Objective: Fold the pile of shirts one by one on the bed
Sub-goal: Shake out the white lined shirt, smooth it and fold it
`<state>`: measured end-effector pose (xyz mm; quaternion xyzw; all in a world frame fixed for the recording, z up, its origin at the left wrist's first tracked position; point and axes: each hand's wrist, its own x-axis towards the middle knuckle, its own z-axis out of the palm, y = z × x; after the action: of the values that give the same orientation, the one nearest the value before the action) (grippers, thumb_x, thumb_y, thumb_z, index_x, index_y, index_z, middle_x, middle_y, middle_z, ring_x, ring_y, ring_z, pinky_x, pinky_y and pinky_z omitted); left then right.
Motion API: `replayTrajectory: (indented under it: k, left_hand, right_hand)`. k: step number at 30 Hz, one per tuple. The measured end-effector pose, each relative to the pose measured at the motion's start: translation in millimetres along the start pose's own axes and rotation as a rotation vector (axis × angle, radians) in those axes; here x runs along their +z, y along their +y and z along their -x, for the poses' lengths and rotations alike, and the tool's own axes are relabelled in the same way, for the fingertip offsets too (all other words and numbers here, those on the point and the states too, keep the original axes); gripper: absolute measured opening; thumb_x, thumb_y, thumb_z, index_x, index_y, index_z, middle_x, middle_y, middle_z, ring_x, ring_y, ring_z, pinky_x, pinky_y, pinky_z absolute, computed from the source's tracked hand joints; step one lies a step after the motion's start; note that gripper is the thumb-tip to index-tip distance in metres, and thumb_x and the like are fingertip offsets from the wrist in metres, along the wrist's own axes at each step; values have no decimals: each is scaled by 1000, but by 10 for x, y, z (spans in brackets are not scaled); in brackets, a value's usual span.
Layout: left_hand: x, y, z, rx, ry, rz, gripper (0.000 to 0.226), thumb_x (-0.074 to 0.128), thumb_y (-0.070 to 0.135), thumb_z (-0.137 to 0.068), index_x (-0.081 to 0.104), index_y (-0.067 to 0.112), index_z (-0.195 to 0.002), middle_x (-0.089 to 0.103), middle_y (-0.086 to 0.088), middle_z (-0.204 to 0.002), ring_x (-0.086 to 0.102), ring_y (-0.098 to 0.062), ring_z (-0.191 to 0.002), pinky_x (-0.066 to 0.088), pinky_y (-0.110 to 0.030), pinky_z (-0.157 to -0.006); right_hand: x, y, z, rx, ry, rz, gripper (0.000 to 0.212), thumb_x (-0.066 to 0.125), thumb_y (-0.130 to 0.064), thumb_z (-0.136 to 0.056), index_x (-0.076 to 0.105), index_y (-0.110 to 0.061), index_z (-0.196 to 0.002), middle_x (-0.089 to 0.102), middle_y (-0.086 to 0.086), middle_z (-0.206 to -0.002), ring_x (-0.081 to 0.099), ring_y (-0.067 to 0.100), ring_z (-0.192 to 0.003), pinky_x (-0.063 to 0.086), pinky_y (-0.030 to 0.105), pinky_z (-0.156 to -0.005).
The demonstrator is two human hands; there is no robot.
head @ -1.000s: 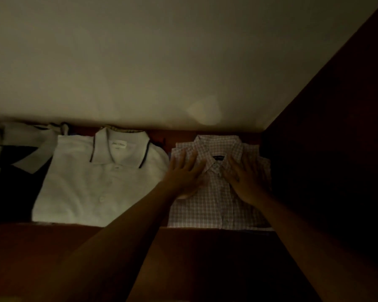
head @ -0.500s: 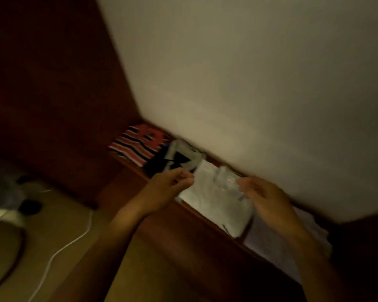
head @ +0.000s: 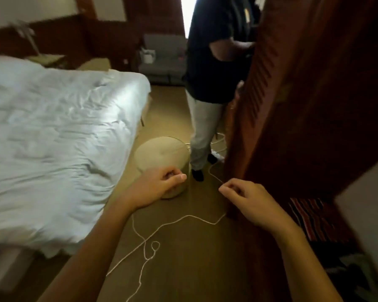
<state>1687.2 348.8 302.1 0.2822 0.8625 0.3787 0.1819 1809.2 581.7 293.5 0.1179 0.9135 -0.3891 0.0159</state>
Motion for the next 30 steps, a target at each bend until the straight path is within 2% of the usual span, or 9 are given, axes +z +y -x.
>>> replayTrajectory:
  k: [4,7,9,14,18,21,25,27,30]
  left_hand:
    - [-802,-875,606,-202,253,69,19,60,45,-95,68,28,-92,73,5,-81,65,0,-68,45,-19,-64]
    - [-1156,-1492,1124,-403,400,139,16,62,40,-96,68,25,-93,73,3,-83,65,-1,-68,43,-16,-61]
    - [-1310,-1822,1390,-529,455,160,15,61,41,-96,68,27,-95,74,5,-84,67,-5,-72,44,-19,-64]
    - [-1620,-2477,1559,-729,558,206,18,59,44,-96,68,28,-100,74,6,-88,70,-13,-81,53,-34,-79]
    - [-1961,-2988,1123,-813,618,253,17,59,42,-97,67,28,-101,73,5,-91,69,-14,-81,54,-32,-73]
    - [-2352,-3362,546,-841,667,268,17,60,44,-96,68,30,-99,72,7,-89,69,-11,-81,55,-33,-76]
    - [-3103,-3741,-303,-866,724,290,19,58,47,-96,67,32,-100,71,10,-89,67,-2,-78,50,-24,-69]
    - [-3521,-3903,-698,-862,757,300,20,57,48,-96,67,32,-101,71,10,-89,67,-1,-77,48,-23,-69]
    - [-4113,-4128,-1201,-857,800,324,19,58,49,-95,69,34,-97,72,13,-86,67,-2,-75,47,-25,-67]
  right_hand:
    - [760,-882,-715,-182,-211,75,22,52,-49,-98,66,-35,-108,65,-18,-94,62,-3,-84,49,16,-68]
    - [1400,-1454,-1160,-298,-419,153,18,52,-50,-96,63,-38,-102,66,-15,-92,64,-1,-82,51,15,-66]
    - [1786,-1738,-1430,-376,-516,215,14,52,-50,-96,60,-39,-96,66,-14,-90,64,2,-81,52,19,-70]
    - [2559,-2172,-2223,-514,-623,257,15,54,-52,-95,64,-42,-95,65,-20,-82,60,-2,-74,43,18,-64]
    - [3032,-2429,-3101,-574,-699,229,16,53,-55,-92,65,-44,-93,67,-17,-85,61,1,-76,45,25,-67]
    - [3234,-2687,-3966,-615,-720,229,15,53,-55,-92,63,-45,-89,66,-16,-86,61,1,-68,43,23,-61]
    - [3297,-3236,-5240,-655,-737,257,14,52,-56,-92,62,-47,-91,66,-22,-89,62,-3,-73,49,23,-62]
    - [3339,-3553,-5851,-676,-758,278,15,53,-54,-94,64,-43,-95,66,-20,-93,65,4,-75,54,29,-66]
    - [3448,-4034,-6644,-702,-769,296,18,53,-54,-94,65,-41,-96,66,-18,-93,65,5,-77,51,27,-66]
